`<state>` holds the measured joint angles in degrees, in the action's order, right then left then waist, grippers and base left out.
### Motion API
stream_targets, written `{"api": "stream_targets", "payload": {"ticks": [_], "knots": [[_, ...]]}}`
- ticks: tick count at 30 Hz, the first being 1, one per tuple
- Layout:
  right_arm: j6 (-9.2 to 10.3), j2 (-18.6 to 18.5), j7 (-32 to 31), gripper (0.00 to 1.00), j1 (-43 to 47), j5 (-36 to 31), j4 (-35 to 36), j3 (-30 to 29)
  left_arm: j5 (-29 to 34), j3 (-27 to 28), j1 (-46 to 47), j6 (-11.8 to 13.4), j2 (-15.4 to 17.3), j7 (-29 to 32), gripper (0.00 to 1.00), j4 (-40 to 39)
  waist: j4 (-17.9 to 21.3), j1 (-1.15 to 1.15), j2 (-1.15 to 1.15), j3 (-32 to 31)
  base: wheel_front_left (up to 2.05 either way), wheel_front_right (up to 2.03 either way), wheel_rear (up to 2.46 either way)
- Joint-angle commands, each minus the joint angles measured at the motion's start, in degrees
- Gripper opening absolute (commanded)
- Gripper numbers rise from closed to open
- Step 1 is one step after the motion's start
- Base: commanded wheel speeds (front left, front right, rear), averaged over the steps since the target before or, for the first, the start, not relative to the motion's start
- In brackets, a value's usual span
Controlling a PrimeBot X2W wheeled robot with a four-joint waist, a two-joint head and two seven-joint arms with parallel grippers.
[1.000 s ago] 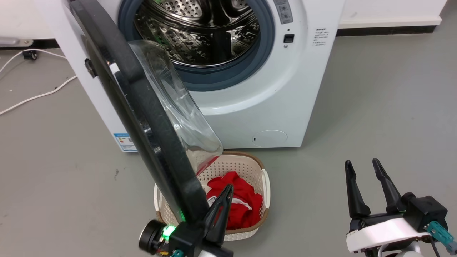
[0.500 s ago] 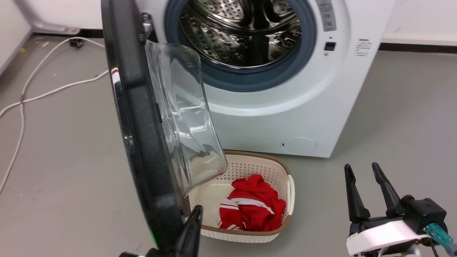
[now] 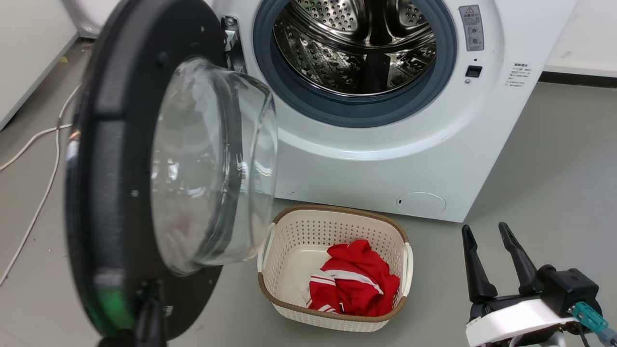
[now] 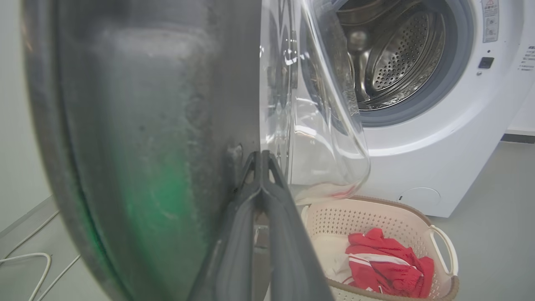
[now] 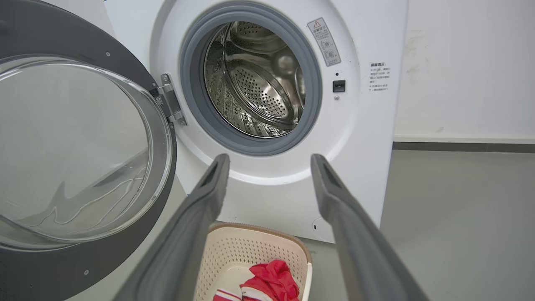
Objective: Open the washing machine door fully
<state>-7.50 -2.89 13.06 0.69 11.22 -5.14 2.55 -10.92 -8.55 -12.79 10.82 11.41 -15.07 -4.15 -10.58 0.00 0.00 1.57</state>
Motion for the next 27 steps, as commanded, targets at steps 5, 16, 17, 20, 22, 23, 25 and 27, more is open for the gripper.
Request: {"api": "stream_targets", "payload": {"ticks": [5,16,17,20,22,23,25,27], "knots": [[0.02,0.0,-0.2,1.0,0.0,0.2,0.4,-0.2,-1.8,6.9,1.4,2.1,1.8,-0.2,0.0,0.8,0.9,0.0,0.0,0.5,0.0,0.0,0.0],[0.02,0.1,-0.5,1.0,-2.0,0.0,1.0,-0.6,-6.2,19.7,8.1,0.1,6.0,-0.1,0.0,6.7,2.3,0.0,0.0,3.4,0.0,0.0,0.0],[0.02,0.1,-0.5,1.0,-2.1,0.0,1.1,-0.7,-6.4,20.9,8.9,-0.1,6.2,-0.1,0.0,7.3,2.4,0.0,0.0,3.7,0.0,0.0,0.0],[0.02,0.1,-0.4,1.0,-2.4,-0.3,1.2,-0.8,-6.9,24.3,10.5,-0.9,7.3,-0.1,0.0,9.6,2.9,0.0,0.0,4.7,0.0,0.0,0.0],[0.02,0.0,-0.3,1.0,-2.7,-0.5,1.3,-1.1,-6.8,26.0,11.6,-1.5,8.1,-0.1,0.0,11.2,3.1,0.0,0.0,5.3,0.0,0.0,0.0],[0.02,0.1,-0.3,1.0,-2.8,-0.5,1.3,-1.1,-6.7,26.7,12.2,-1.8,8.4,-0.1,0.0,12.1,3.2,0.0,0.0,5.6,0.0,0.0,0.0],[0.02,0.1,-0.3,1.0,-3.2,-0.6,1.4,-1.1,-7.0,28.5,13.7,-2.7,9.8,-0.1,0.0,14.8,3.4,0.0,0.0,6.1,0.0,0.0,0.0],[0.02,0.1,-0.2,1.0,-3.4,-0.8,1.3,-1.2,-6.9,29.8,15.2,-3.9,10.8,-0.1,0.0,17.3,3.6,0.0,0.0,6.5,0.0,0.0,0.0]]}}
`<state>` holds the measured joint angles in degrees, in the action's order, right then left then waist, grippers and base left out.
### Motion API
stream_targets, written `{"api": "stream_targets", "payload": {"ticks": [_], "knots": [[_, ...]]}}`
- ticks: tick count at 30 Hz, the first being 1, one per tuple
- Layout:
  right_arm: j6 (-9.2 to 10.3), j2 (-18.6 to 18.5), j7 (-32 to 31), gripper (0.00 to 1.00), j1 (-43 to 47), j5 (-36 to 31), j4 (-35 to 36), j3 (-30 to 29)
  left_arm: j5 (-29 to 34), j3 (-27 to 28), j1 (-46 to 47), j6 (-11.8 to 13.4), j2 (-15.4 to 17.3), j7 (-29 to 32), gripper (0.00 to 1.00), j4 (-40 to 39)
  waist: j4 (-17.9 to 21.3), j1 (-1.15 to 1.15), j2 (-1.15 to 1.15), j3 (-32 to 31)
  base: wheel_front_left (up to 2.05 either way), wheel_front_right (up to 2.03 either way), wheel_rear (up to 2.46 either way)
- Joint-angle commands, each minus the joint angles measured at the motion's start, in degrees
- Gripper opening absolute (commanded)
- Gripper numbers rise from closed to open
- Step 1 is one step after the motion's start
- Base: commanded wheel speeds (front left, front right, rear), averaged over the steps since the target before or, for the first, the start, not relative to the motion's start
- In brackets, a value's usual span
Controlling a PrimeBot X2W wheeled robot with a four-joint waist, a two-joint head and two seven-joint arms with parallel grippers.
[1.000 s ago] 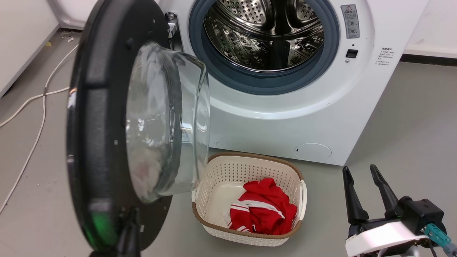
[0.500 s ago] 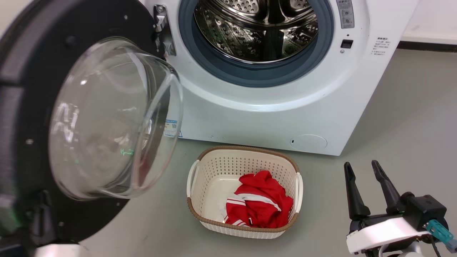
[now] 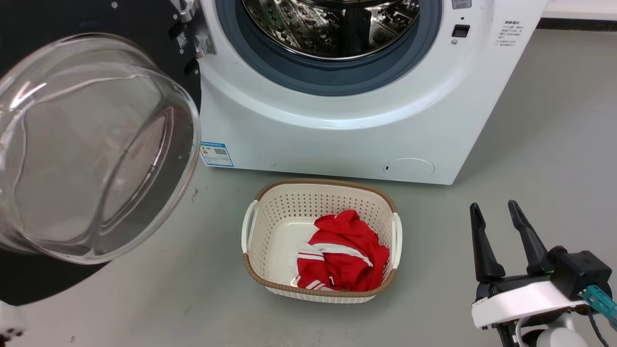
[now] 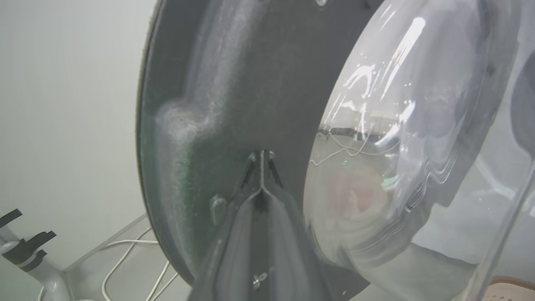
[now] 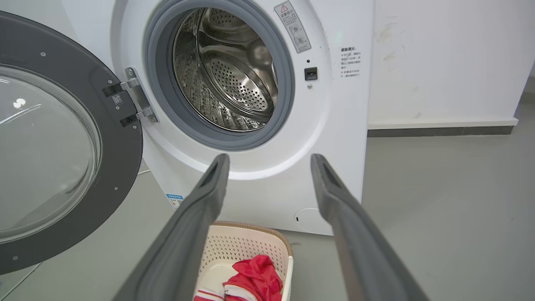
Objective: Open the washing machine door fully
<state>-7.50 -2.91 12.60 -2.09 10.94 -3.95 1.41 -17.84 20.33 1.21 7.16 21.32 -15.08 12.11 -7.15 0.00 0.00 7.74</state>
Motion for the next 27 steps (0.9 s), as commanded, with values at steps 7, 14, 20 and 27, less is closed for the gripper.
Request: {"api": "stream_targets", "payload": {"ticks": [7,14,20,27], "knots": [[0.02,0.1,0.5,1.0,-1.3,0.0,-0.6,0.1,1.9,3.8,4.1,-2.1,0.6,-0.1,0.0,6.1,1.1,0.0,0.0,0.4,0.0,0.0,0.0],[0.02,0.1,1.0,1.0,-0.7,0.4,-1.2,0.0,4.3,6.5,2.3,-3.3,-2.5,-0.1,0.0,4.4,1.6,0.0,0.0,-0.7,0.0,0.0,0.0],[0.02,0.1,1.4,1.0,0.1,0.4,-2.0,0.0,6.5,8.2,-3.3,-4.3,-9.3,-0.1,0.19,-2.3,2.1,0.0,0.0,-3.1,0.0,0.0,0.0],[0.02,0.1,1.5,1.0,1.3,0.4,-2.3,0.2,8.8,6.6,-7.2,-6.5,-15.0,-0.1,1.0,-6.7,2.0,0.0,0.0,-5.1,0.0,0.0,0.0]]}}
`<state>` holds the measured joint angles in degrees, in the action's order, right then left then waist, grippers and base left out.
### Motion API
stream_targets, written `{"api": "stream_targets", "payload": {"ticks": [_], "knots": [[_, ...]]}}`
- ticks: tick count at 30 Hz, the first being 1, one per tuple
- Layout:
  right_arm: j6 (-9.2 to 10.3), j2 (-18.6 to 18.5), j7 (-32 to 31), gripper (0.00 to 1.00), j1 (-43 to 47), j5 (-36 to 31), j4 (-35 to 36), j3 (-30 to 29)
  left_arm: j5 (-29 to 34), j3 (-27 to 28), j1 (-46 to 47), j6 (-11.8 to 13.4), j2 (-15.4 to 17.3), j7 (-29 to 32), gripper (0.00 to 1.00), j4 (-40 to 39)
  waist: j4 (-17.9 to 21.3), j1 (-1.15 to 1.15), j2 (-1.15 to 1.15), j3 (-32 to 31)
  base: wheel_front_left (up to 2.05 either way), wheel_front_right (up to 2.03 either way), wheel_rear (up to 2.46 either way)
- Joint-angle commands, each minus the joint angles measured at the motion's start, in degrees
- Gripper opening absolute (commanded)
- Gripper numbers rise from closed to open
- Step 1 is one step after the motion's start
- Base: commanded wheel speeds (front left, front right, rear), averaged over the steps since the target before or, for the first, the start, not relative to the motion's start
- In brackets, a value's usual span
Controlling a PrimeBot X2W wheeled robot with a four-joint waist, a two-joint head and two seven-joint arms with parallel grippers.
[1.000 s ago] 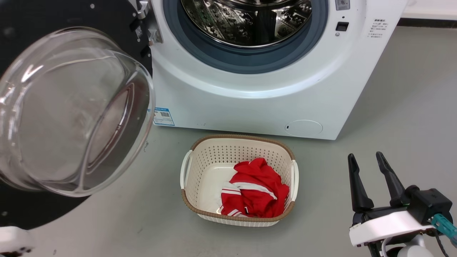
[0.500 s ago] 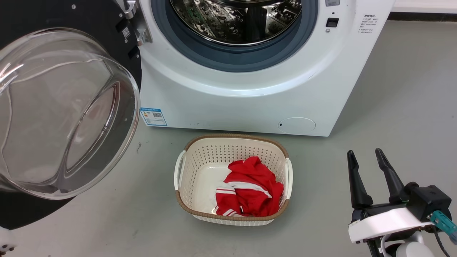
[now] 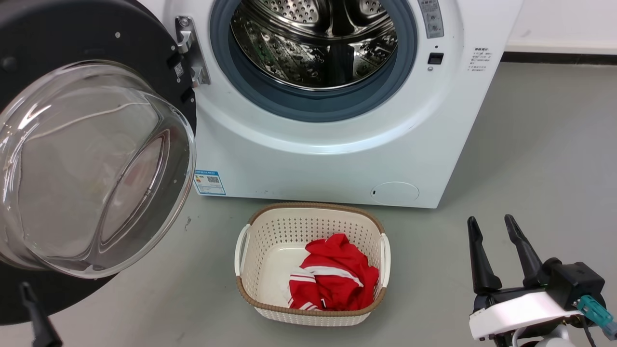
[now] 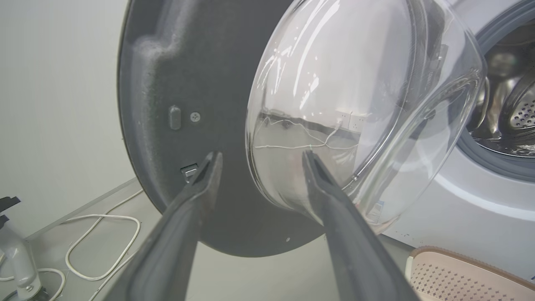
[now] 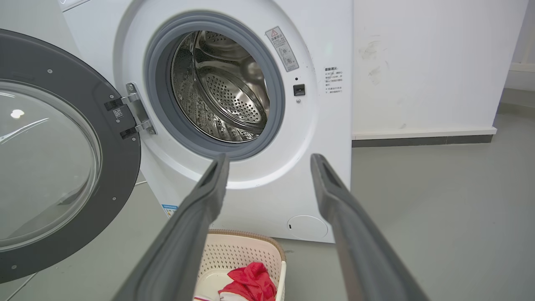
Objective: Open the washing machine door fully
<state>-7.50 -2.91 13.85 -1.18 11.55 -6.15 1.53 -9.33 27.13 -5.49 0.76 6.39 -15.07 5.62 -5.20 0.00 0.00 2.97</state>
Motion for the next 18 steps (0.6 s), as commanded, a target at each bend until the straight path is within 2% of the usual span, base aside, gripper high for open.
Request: {"api": "stream_targets", "payload": {"ticks": [1,7,18], "knots": [[0.02,0.1,0.2,1.0,0.5,-0.2,-0.2,0.2,0.8,-0.7,-0.8,-0.4,-0.7,-0.1,1.0,-0.9,0.1,0.0,0.0,-0.7,0.0,0.0,0.0],[0.02,0.1,-0.1,1.0,1.1,-1.1,-0.1,0.8,3.5,-6.2,-3.1,-1.9,-2.9,-0.1,1.0,-4.9,0.6,0.0,0.0,-1.8,0.0,0.0,0.0],[0.02,0.1,-0.8,1.0,1.1,-2.7,0.6,1.2,6.7,-21.5,-1.2,-3.0,-3.5,-0.1,1.0,-7.4,3.6,0.0,0.0,-2.9,0.0,0.0,0.0]]}}
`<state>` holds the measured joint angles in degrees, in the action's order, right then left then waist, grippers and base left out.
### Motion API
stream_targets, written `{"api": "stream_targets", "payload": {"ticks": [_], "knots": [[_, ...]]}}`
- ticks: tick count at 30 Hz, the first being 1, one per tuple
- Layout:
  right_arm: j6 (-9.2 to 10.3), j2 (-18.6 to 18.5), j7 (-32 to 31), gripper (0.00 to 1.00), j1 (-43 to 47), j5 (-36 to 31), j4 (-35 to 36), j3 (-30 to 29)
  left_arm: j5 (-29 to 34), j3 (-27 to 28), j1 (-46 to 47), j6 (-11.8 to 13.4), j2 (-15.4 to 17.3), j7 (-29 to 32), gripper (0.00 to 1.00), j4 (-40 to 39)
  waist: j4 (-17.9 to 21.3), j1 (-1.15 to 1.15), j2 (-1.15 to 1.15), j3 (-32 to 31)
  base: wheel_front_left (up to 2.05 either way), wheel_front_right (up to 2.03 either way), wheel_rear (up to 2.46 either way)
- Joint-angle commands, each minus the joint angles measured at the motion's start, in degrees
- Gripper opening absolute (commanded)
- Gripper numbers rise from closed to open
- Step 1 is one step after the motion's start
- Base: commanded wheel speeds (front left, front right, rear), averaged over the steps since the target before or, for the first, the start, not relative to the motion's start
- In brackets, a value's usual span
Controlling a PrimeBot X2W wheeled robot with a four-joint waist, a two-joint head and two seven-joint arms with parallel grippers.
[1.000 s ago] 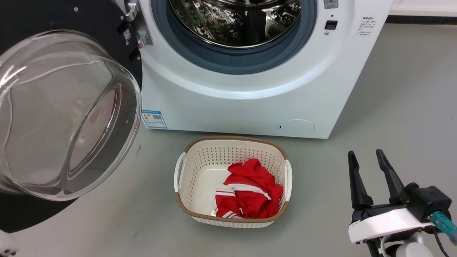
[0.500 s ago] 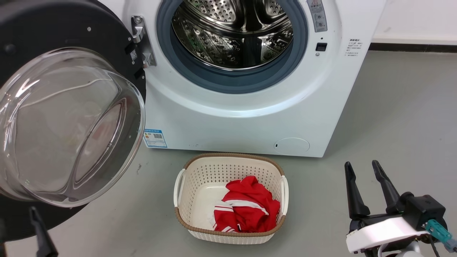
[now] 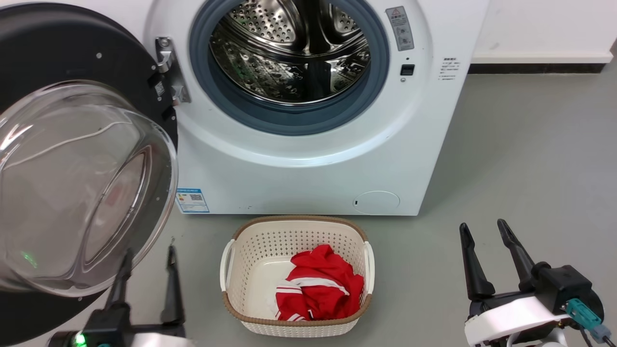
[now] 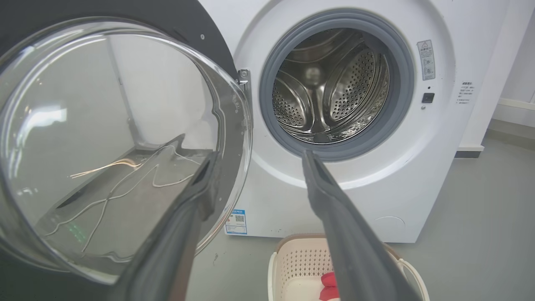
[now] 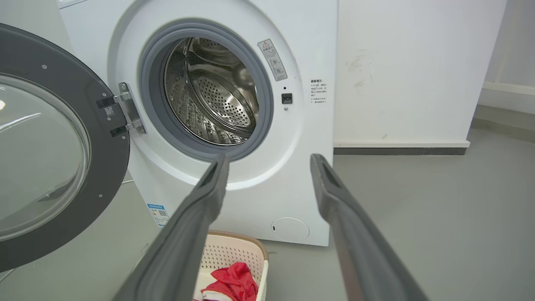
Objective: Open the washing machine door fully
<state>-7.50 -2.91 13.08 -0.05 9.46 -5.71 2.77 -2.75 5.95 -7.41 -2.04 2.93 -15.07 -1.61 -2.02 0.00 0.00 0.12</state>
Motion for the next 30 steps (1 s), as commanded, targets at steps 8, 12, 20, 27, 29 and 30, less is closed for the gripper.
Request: {"api": "stream_targets", "payload": {"ticks": [8,12,20,27,29,30], "knots": [[0.02,0.1,-0.5,1.0,-0.2,-3.7,1.3,-0.6,1.3,-3.9,4.4,0.4,0.0,-0.1,1.0,0.5,2.9,0.0,0.0,0.6,0.0,0.0,0.0],[0.02,0.1,-0.6,1.0,-0.1,-3.5,1.5,-0.7,1.2,-3.6,4.6,0.8,0.0,-0.1,1.0,1.0,3.6,0.0,0.0,0.9,0.0,0.0,0.0],[0.02,0.1,-0.6,1.0,-0.1,-2.9,1.5,-0.8,0.9,-2.9,4.1,1.2,0.0,-0.1,1.0,1.7,3.9,0.0,0.0,1.1,0.0,0.0,0.0],[0.02,0.1,-0.5,1.0,-0.5,-2.5,1.3,-0.6,0.6,-2.8,4.6,1.1,0.0,-0.1,1.0,2.3,3.8,0.0,0.0,1.3,0.0,0.0,0.0],[0.02,0.1,-0.5,1.0,-0.5,-2.4,1.2,-0.6,0.6,-2.7,4.8,1.0,0.0,-0.1,1.0,2.4,3.9,0.0,0.0,1.3,0.0,0.0,0.0],[0.02,0.1,-0.5,1.0,-0.5,-2.3,1.1,-0.6,0.7,-2.6,4.8,0.9,0.0,-0.1,1.0,2.4,3.9,0.0,0.0,1.3,0.0,0.0,0.0]]}}
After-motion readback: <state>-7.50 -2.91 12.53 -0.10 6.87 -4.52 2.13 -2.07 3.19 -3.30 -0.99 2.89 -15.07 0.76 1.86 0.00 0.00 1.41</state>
